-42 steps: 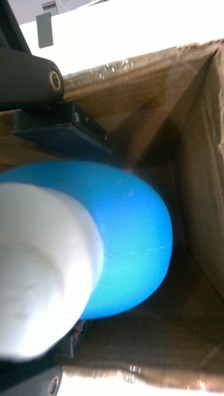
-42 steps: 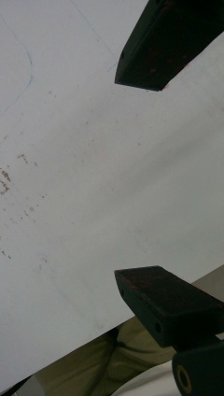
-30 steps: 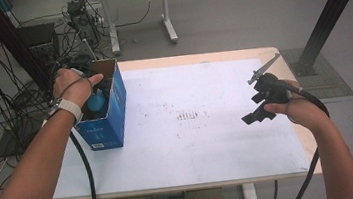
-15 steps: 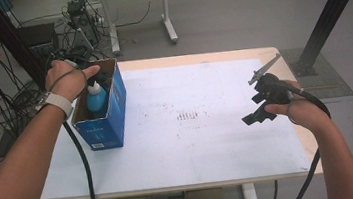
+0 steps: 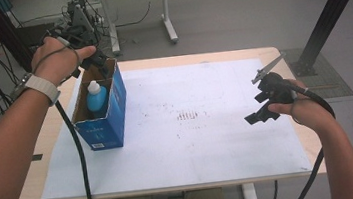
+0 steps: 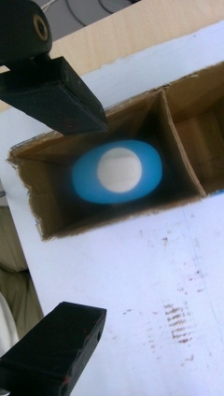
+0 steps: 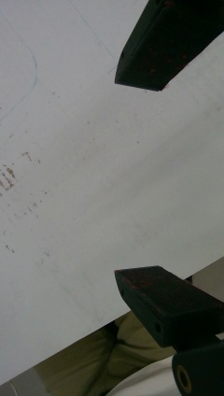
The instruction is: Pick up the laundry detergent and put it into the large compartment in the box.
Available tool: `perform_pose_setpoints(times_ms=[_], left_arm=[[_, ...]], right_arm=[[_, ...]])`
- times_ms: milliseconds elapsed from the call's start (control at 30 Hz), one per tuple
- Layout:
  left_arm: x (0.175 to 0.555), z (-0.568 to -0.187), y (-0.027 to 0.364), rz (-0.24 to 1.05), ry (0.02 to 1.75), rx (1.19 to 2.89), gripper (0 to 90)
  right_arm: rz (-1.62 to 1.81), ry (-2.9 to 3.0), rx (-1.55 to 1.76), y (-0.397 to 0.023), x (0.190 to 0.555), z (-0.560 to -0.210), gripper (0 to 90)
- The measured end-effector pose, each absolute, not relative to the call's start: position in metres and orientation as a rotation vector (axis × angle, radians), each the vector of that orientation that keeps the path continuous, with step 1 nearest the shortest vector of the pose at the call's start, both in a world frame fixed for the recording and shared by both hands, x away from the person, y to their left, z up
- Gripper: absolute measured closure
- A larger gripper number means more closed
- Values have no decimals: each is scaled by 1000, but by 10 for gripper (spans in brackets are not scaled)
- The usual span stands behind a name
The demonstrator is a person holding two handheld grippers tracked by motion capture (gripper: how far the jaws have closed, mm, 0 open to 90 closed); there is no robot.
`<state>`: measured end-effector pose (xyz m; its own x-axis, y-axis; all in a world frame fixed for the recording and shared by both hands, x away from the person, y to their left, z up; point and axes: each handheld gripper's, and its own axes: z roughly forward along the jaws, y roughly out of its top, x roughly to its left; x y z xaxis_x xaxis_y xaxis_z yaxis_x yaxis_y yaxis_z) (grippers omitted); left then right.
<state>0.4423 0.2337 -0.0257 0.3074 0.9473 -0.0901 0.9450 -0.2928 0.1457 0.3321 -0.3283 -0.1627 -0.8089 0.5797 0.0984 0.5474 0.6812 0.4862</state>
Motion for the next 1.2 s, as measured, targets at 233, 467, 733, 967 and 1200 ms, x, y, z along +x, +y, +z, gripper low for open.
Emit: perform_pose_setpoints(times_ms=[233,467,733,967,1200], left_arm=[[441,-8,219,13,1599,2459,99],[440,-1,199,3,1449,2531,98],[441,0,172,13,1252,2653,93],[441,-1,156,-1,1114,2706,93],[441,-7,143,9,947,2748,98]], right_arm=[[778,2815,953,-328,332,-160,64],[775,2813,956,-329,332,-158,64],[774,2808,976,-330,333,-162,65],[767,2808,987,-329,333,-161,66],[761,2801,998,-329,331,-159,66]])
